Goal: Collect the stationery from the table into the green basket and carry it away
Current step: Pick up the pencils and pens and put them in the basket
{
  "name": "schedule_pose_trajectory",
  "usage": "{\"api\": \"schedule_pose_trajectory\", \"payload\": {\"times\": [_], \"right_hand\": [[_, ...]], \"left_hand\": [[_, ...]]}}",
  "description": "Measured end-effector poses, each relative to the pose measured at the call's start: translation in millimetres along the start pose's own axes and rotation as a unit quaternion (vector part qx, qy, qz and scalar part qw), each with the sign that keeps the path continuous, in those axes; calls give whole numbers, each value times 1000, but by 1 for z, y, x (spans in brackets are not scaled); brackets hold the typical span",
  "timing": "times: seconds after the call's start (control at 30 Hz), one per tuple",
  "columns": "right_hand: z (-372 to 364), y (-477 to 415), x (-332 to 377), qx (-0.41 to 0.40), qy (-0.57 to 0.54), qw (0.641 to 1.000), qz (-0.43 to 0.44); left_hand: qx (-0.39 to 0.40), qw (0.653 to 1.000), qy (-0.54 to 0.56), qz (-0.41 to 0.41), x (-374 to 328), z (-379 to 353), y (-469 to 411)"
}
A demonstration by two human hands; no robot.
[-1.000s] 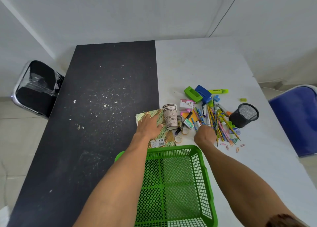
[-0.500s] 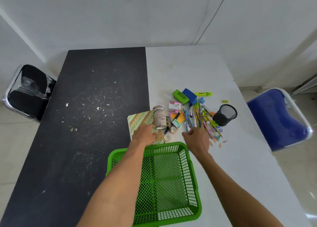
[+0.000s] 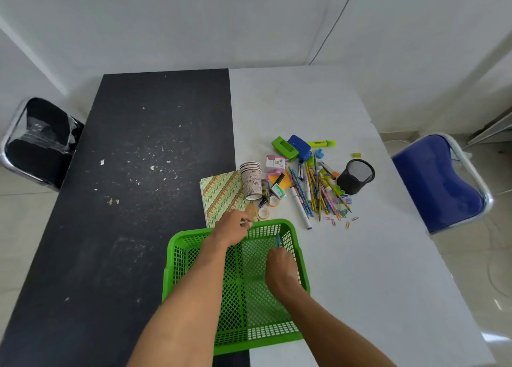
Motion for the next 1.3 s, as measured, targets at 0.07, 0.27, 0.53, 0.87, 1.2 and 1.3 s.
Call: {"api": "schedule_pose_trajectory", "payload": {"times": [0.07, 0.27, 0.53, 0.87, 1.2, 1.3], "right_hand": [[-3, -4, -3, 0, 4, 1000, 1], [-10, -2, -9, -6, -7, 1000, 17], [-12, 1, -12, -2, -9, 999, 37], [105, -20, -17, -220, -256, 937, 87], [119, -152, -98, -131, -131, 983, 11], [115, -163, -99, -132, -110, 985, 25]], "left_hand": [[-3, 1000, 6, -2, -1, -2, 0], [-5, 999, 32, -2, -1, -5, 2], [-32, 999, 34, 13, -2, -2, 4], [-49, 996, 54, 49, 4, -7, 0], [-34, 997, 50, 52, 6, -10, -6], [-33, 996, 53, 64, 10, -12, -7]]}}
Point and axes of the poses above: each hand's wrist, its own y-axis away from the middle knuckle, its own z-axis out of the back of the hand, x = y × z, the point moved 10 cm from there along -y, towards the middle knuckle, and after that the axes turned 12 degrees about -y, right-handed, at the moved point
